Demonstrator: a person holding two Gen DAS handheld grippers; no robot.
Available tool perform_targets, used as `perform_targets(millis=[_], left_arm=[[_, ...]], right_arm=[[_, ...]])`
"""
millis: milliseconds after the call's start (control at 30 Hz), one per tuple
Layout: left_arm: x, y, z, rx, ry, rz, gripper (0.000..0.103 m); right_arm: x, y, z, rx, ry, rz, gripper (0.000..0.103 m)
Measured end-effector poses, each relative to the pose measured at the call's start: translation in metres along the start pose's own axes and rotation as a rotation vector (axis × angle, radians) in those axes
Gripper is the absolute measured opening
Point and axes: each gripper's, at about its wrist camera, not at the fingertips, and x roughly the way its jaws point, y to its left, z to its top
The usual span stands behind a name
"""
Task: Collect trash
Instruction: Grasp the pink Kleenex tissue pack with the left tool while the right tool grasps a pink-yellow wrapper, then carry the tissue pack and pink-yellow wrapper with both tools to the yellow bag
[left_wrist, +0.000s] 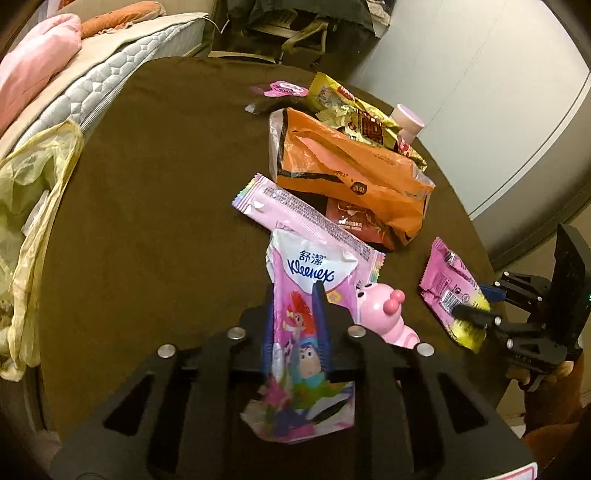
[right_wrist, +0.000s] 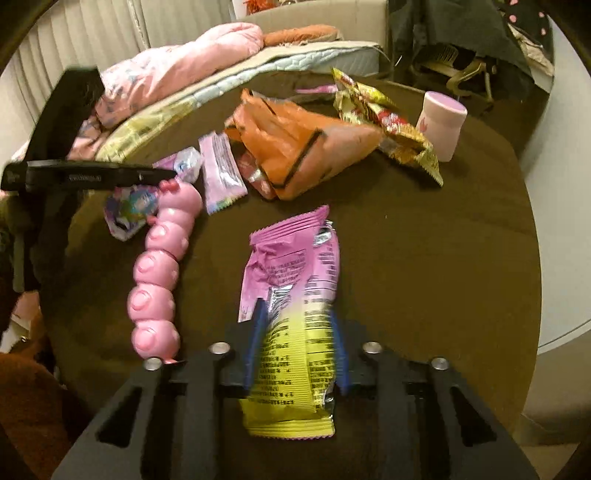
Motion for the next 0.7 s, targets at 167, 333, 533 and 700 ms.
perform_targets(millis=[167, 333, 533, 700], left_arm=[[-0.022, -0.003, -0.010, 0.005, -0.061, -0.005, 0.011], [-0.058, -0.012, -0.016, 0.035, -0.159, 0.027, 0.010], [-0.110, -0.018, -0.020, 0.076, -0.319, 0.136, 0.010], [-0.147, -0.010, -0.024, 0.071, -0.424, 0.184, 0.010]], right_arm=[[-0.016, 0.015, 0.008, -0.062, -0.041, -0.008, 0.020], [-0.030, 0.026, 0.019, -0.085, -0.098, -0.011, 0.020], [-0.048, 0.042, 0.044, -0.084, -0.220, -0.006, 0.020], [-0.060, 0.061, 0.074, -0.085, -0.319, 0.030, 0.020]])
